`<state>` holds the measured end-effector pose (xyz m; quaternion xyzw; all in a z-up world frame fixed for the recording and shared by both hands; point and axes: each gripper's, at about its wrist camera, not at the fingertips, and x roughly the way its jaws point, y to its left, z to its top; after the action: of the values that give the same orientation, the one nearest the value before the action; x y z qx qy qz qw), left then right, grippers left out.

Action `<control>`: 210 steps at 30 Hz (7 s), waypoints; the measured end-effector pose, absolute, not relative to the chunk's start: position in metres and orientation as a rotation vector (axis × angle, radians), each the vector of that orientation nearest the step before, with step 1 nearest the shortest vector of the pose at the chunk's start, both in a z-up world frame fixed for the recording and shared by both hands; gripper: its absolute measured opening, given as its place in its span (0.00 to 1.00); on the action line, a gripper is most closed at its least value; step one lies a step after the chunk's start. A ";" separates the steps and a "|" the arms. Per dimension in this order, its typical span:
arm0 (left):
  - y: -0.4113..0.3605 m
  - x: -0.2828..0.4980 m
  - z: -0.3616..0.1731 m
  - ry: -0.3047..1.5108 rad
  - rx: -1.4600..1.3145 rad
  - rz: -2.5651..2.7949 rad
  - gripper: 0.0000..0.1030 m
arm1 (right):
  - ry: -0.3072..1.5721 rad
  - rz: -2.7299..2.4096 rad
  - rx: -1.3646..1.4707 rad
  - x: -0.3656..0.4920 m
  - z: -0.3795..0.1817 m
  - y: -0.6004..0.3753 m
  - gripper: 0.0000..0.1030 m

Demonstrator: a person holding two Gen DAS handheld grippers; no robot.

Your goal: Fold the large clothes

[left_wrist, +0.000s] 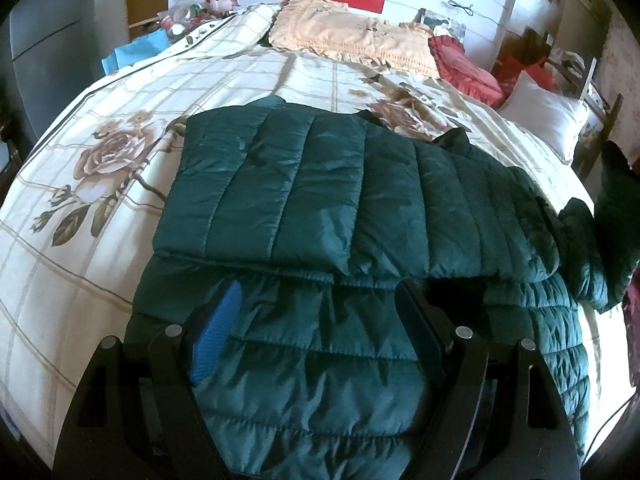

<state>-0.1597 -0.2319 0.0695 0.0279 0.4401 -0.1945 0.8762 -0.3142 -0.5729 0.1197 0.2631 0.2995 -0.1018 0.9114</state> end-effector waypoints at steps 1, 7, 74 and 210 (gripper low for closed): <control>-0.232 -0.160 0.069 0.918 0.058 -0.407 0.78 | 0.622 -0.205 0.541 -0.313 0.119 -0.571 0.10; -0.232 -0.159 0.069 0.922 0.060 -0.410 0.78 | 0.653 -0.156 0.538 -0.298 0.115 -0.551 0.10; -0.411 -0.167 0.064 1.068 0.057 -0.829 0.51 | 0.643 -0.049 0.743 -0.347 0.106 -0.564 0.72; -0.254 -0.066 0.043 0.837 0.139 -0.316 0.71 | 0.814 -0.347 0.232 -0.250 0.065 -0.502 0.60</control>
<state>-0.0655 -0.2538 0.0426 0.0671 0.4043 -0.1529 0.8993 -0.2497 -0.5019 0.0653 0.1120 0.3931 -0.1675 0.8972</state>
